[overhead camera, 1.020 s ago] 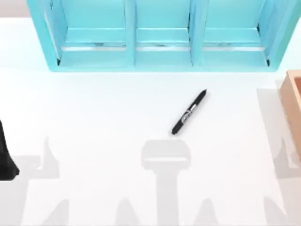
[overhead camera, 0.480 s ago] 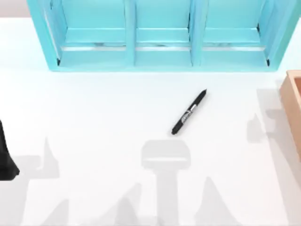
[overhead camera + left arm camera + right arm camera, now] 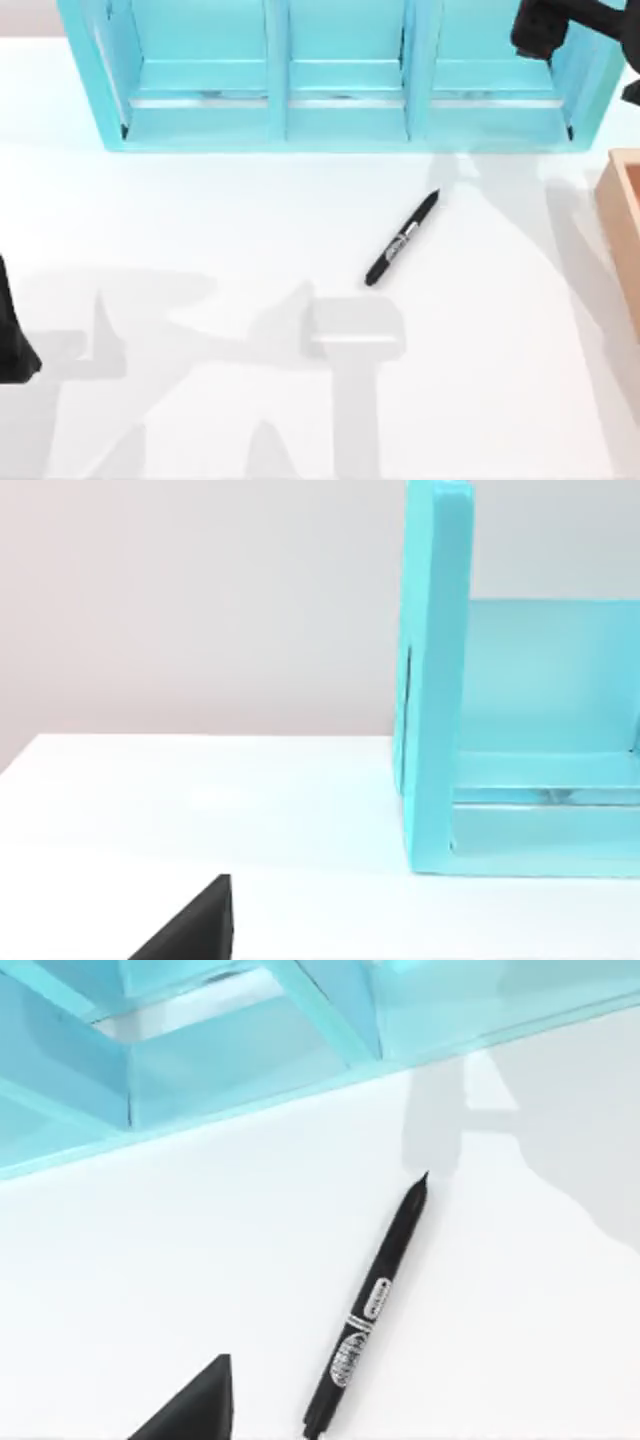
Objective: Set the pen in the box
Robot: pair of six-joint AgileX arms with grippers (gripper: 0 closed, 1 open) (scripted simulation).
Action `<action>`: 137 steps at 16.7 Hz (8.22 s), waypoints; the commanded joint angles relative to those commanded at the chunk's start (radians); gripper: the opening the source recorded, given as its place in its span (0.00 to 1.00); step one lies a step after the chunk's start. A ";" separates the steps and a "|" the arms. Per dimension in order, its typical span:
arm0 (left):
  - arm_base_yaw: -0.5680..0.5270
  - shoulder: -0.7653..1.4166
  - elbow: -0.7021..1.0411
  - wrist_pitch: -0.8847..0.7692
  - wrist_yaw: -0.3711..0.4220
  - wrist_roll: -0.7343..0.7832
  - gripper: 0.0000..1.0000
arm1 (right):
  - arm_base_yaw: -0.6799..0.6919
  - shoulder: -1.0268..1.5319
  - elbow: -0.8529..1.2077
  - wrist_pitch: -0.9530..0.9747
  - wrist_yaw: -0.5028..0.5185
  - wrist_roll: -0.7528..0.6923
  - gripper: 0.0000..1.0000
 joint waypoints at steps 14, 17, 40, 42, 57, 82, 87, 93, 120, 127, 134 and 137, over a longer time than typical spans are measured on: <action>0.000 0.000 0.000 0.000 0.000 0.000 1.00 | 0.112 0.967 0.863 -0.532 -0.038 0.463 1.00; 0.000 0.000 0.000 0.000 0.000 0.000 1.00 | 0.112 0.975 0.870 -0.537 -0.038 0.467 1.00; 0.000 0.000 0.000 0.000 0.000 0.000 1.00 | 0.118 1.041 0.594 -0.195 -0.037 0.473 0.85; 0.000 0.000 0.000 0.000 0.000 0.000 1.00 | 0.118 1.041 0.594 -0.195 -0.037 0.473 0.70; 0.000 0.000 0.000 0.000 0.000 0.000 1.00 | 0.118 1.041 0.594 -0.195 -0.037 0.473 0.00; 0.000 0.000 0.000 0.000 0.000 0.000 1.00 | 0.101 0.928 0.926 -0.651 -0.028 0.470 0.00; 0.000 0.000 0.000 0.000 0.000 0.000 1.00 | -0.170 0.718 0.691 -0.565 -0.023 0.524 0.00; 0.000 0.000 0.000 0.000 0.000 0.000 1.00 | -0.655 0.445 0.223 -0.468 -0.039 0.513 0.00; 0.000 0.000 0.000 0.000 0.000 0.000 1.00 | -0.736 0.313 -0.180 -0.173 -0.041 0.584 0.00; 0.000 0.000 0.000 0.000 0.000 0.000 1.00 | -0.736 0.313 -0.180 -0.173 -0.041 0.584 0.38; 0.000 0.000 0.000 0.000 0.000 0.000 1.00 | -0.736 0.313 -0.180 -0.173 -0.041 0.584 0.90; 0.000 0.000 0.000 0.000 0.000 0.000 1.00 | -0.736 0.313 -0.180 -0.173 -0.041 0.584 1.00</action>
